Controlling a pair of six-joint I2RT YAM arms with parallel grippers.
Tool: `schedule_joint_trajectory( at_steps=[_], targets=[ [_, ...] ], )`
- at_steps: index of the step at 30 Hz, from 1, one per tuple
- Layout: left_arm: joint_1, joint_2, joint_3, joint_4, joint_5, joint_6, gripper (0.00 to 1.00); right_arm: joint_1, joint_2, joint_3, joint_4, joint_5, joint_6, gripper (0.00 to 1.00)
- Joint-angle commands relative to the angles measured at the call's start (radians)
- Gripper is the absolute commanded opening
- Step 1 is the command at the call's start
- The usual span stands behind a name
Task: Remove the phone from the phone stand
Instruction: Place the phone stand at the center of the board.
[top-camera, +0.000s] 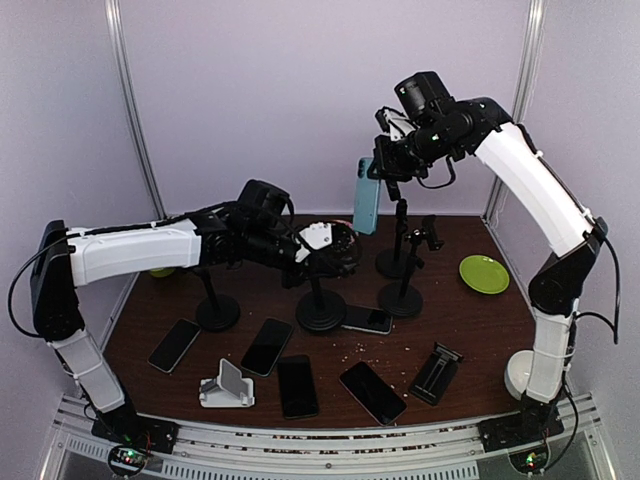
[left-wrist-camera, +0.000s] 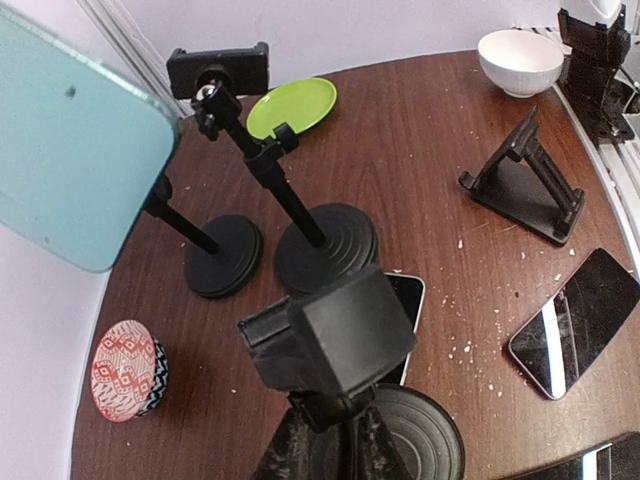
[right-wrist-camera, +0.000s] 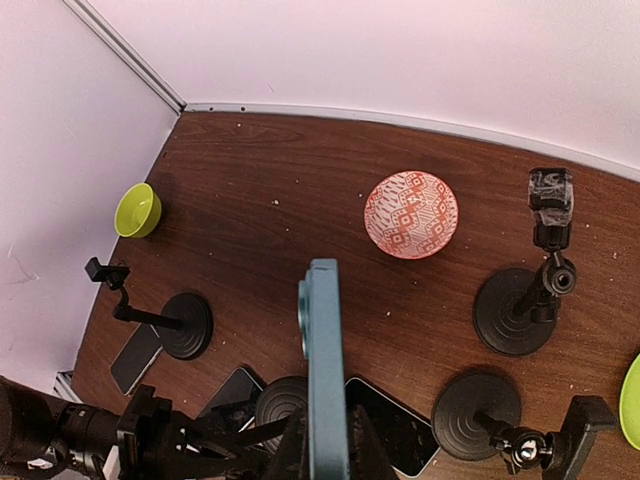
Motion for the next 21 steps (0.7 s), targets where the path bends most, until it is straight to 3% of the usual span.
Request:
schedule_joint_trajectory(
  at_steps=[1,9,21],
  targets=[
    [0.034,-0.048,0.006,0.121,0.0,-0.047,0.0,0.001,-0.081,-0.005,0.04,0.053,-0.023,0.0],
    [0.138,-0.04,0.021,0.119,-0.037,-0.082,0.0,0.004,-0.187,-0.122,0.089,0.043,-0.048,0.0],
    [0.341,0.049,0.056,0.132,-0.096,-0.183,0.0,0.021,-0.395,-0.456,0.25,0.044,-0.063,0.0]
  ],
)
